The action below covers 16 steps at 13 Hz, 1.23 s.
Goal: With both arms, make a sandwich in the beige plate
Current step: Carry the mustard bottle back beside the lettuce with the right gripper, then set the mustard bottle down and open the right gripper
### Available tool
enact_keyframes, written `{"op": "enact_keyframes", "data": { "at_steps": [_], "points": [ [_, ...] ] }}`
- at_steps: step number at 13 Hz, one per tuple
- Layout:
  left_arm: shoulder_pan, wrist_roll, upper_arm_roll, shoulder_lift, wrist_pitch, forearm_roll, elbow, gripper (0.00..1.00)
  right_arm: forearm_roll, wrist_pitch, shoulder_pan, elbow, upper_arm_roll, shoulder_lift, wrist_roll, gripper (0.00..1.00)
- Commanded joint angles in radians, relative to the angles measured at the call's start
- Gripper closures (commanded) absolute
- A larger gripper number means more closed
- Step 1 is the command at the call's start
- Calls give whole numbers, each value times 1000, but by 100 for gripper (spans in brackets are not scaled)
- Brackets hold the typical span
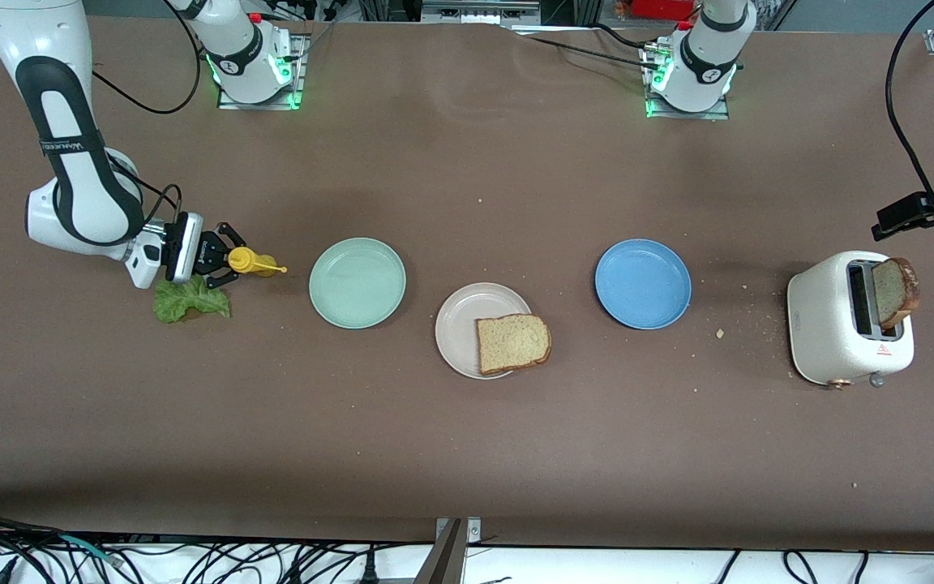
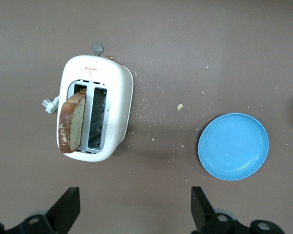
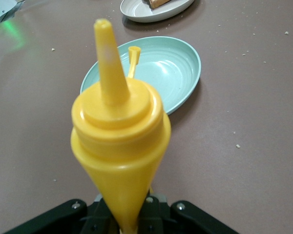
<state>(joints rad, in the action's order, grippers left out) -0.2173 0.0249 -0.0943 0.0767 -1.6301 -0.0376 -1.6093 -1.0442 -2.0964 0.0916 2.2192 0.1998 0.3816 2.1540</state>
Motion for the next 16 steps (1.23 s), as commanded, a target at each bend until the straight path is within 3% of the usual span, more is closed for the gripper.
{"op": "enact_keyframes", "data": {
  "at_steps": [1, 6, 8, 11, 16],
  "points": [
    [-7, 15, -5, 14, 15, 21, 28, 0, -31, -5, -23, 14, -19, -10, 29, 42],
    [-4, 17, -5, 14, 15, 21, 28, 0, -28, 4, -50, 8, -14, -7, 6, 9],
    [-2, 13, -5, 14, 15, 21, 28, 0, 21, -4, -58, -7, -2, -12, -52, 4],
    [-5, 15, -5, 14, 15, 21, 28, 0, 270, -42, -59, -75, 13, -23, -300, 2],
    [-5, 18, -5, 14, 15, 22, 28, 0, 545, -230, -62, -95, 29, -35, -534, 2]
  ]
}}
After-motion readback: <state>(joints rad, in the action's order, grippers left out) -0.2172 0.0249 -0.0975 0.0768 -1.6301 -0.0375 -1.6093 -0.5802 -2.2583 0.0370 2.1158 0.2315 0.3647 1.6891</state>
